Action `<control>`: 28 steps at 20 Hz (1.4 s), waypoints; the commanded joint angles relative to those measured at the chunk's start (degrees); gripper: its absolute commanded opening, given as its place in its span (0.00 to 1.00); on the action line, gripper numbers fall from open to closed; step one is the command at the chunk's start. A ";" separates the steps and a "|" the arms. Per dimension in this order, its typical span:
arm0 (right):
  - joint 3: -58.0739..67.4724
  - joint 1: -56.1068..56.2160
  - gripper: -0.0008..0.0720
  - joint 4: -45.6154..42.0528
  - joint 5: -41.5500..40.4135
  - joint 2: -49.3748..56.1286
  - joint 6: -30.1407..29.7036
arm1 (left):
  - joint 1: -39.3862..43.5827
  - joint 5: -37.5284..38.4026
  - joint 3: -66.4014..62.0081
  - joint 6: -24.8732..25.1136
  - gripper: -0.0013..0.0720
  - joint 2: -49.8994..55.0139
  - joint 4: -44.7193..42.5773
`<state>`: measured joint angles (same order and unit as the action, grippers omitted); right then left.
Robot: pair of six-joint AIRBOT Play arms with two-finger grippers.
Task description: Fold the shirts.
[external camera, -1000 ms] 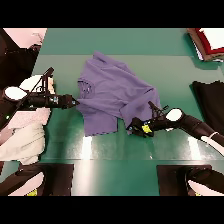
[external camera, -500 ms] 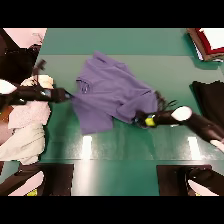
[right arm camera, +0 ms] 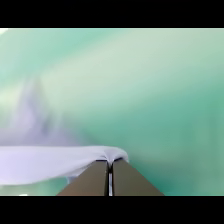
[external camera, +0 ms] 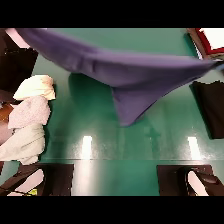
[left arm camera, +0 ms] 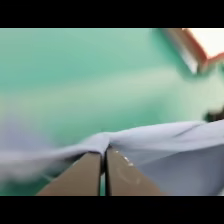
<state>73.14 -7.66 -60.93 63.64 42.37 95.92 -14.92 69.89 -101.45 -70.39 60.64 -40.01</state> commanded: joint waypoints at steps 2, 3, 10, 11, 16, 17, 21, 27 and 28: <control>19.47 -13.31 0.03 -2.08 7.48 -0.37 -6.03 | -0.52 -1.25 -21.88 -3.63 0.05 -0.63 0.11; 23.76 -14.93 0.03 -2.08 8.92 0.24 -6.80 | -0.52 -2.80 -23.32 -4.33 0.05 -1.97 0.17; 51.04 -21.40 0.03 -2.12 19.23 7.45 -9.03 | -0.52 -8.22 -23.45 -2.80 0.05 -12.83 9.64; 52.78 -22.27 0.03 -2.12 19.87 8.02 -9.09 | -0.52 -7.63 -23.85 -1.73 0.05 -13.22 10.84; 44.35 -22.56 0.03 -1.49 20.20 7.67 -9.44 | -0.52 -3.28 -15.93 -2.84 0.05 -13.07 9.11; 39.89 -21.27 0.03 -1.62 20.17 7.98 -9.44 | -0.52 -2.75 -11.04 -2.89 0.05 -12.81 8.90; 28.57 -11.47 0.03 -2.38 22.29 16.33 -9.42 | -0.33 1.07 6.32 -2.71 0.05 -6.21 7.61; 20.39 3.17 0.03 -10.19 16.55 37.46 -9.42 | 6.62 -0.46 15.63 3.89 0.05 16.55 5.70; 20.94 4.00 0.03 -10.19 14.62 40.94 -9.42 | 7.28 -3.21 15.63 4.48 0.05 20.83 5.81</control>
<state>95.98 -8.32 -68.58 82.30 74.19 86.46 -10.20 69.80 -88.42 -68.93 71.18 -33.85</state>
